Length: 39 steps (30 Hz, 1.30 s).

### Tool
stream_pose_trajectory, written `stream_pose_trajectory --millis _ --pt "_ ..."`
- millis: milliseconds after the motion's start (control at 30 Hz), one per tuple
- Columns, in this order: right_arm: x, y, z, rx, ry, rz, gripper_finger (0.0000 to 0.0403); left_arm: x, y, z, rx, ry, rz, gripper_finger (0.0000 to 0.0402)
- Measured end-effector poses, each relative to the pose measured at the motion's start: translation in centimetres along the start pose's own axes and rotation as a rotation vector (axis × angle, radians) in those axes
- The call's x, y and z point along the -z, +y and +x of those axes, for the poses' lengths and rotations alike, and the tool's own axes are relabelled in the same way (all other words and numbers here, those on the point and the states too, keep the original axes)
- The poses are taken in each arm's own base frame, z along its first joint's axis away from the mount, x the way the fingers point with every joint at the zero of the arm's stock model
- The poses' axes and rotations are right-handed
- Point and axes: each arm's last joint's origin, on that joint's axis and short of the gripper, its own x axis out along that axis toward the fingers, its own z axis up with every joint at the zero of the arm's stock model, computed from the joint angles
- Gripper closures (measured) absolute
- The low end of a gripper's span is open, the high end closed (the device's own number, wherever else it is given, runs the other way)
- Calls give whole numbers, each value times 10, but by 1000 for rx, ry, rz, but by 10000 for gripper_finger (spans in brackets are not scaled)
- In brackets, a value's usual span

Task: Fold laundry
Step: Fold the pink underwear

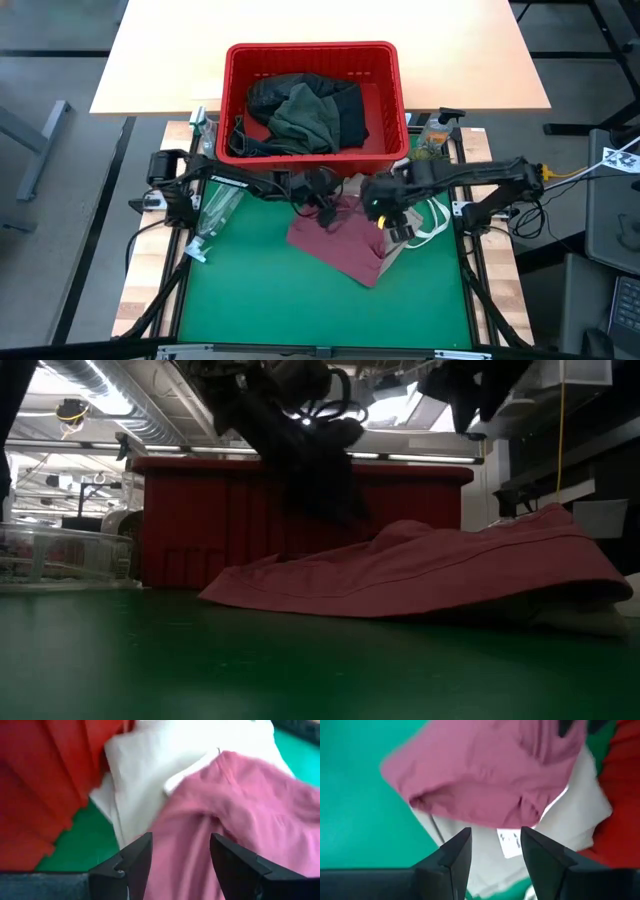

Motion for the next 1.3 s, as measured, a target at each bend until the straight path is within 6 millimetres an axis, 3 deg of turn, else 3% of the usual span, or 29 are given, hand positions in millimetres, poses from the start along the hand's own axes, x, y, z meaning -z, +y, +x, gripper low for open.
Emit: stream_pose_trajectory --millis 167,267,433,667,967,1300 --pt "17 -13 -9 -2 -172 136 233 4 -12 -19 85 89 46 209" --pt "28 -18 1 5 -223 247 233 14 -21 -21 140 176 68 209" --pt "37 -21 34 48 -251 438 233 27 -39 -25 196 242 103 209" --pt "47 -31 74 197 -263 570 233 36 -62 -31 164 184 161 209" --pt "66 -52 99 126 -280 705 233 44 -77 -36 137 157 200 209" --pt "73 -52 112 43 -284 799 233 44 -77 -36 120 148 203 209"
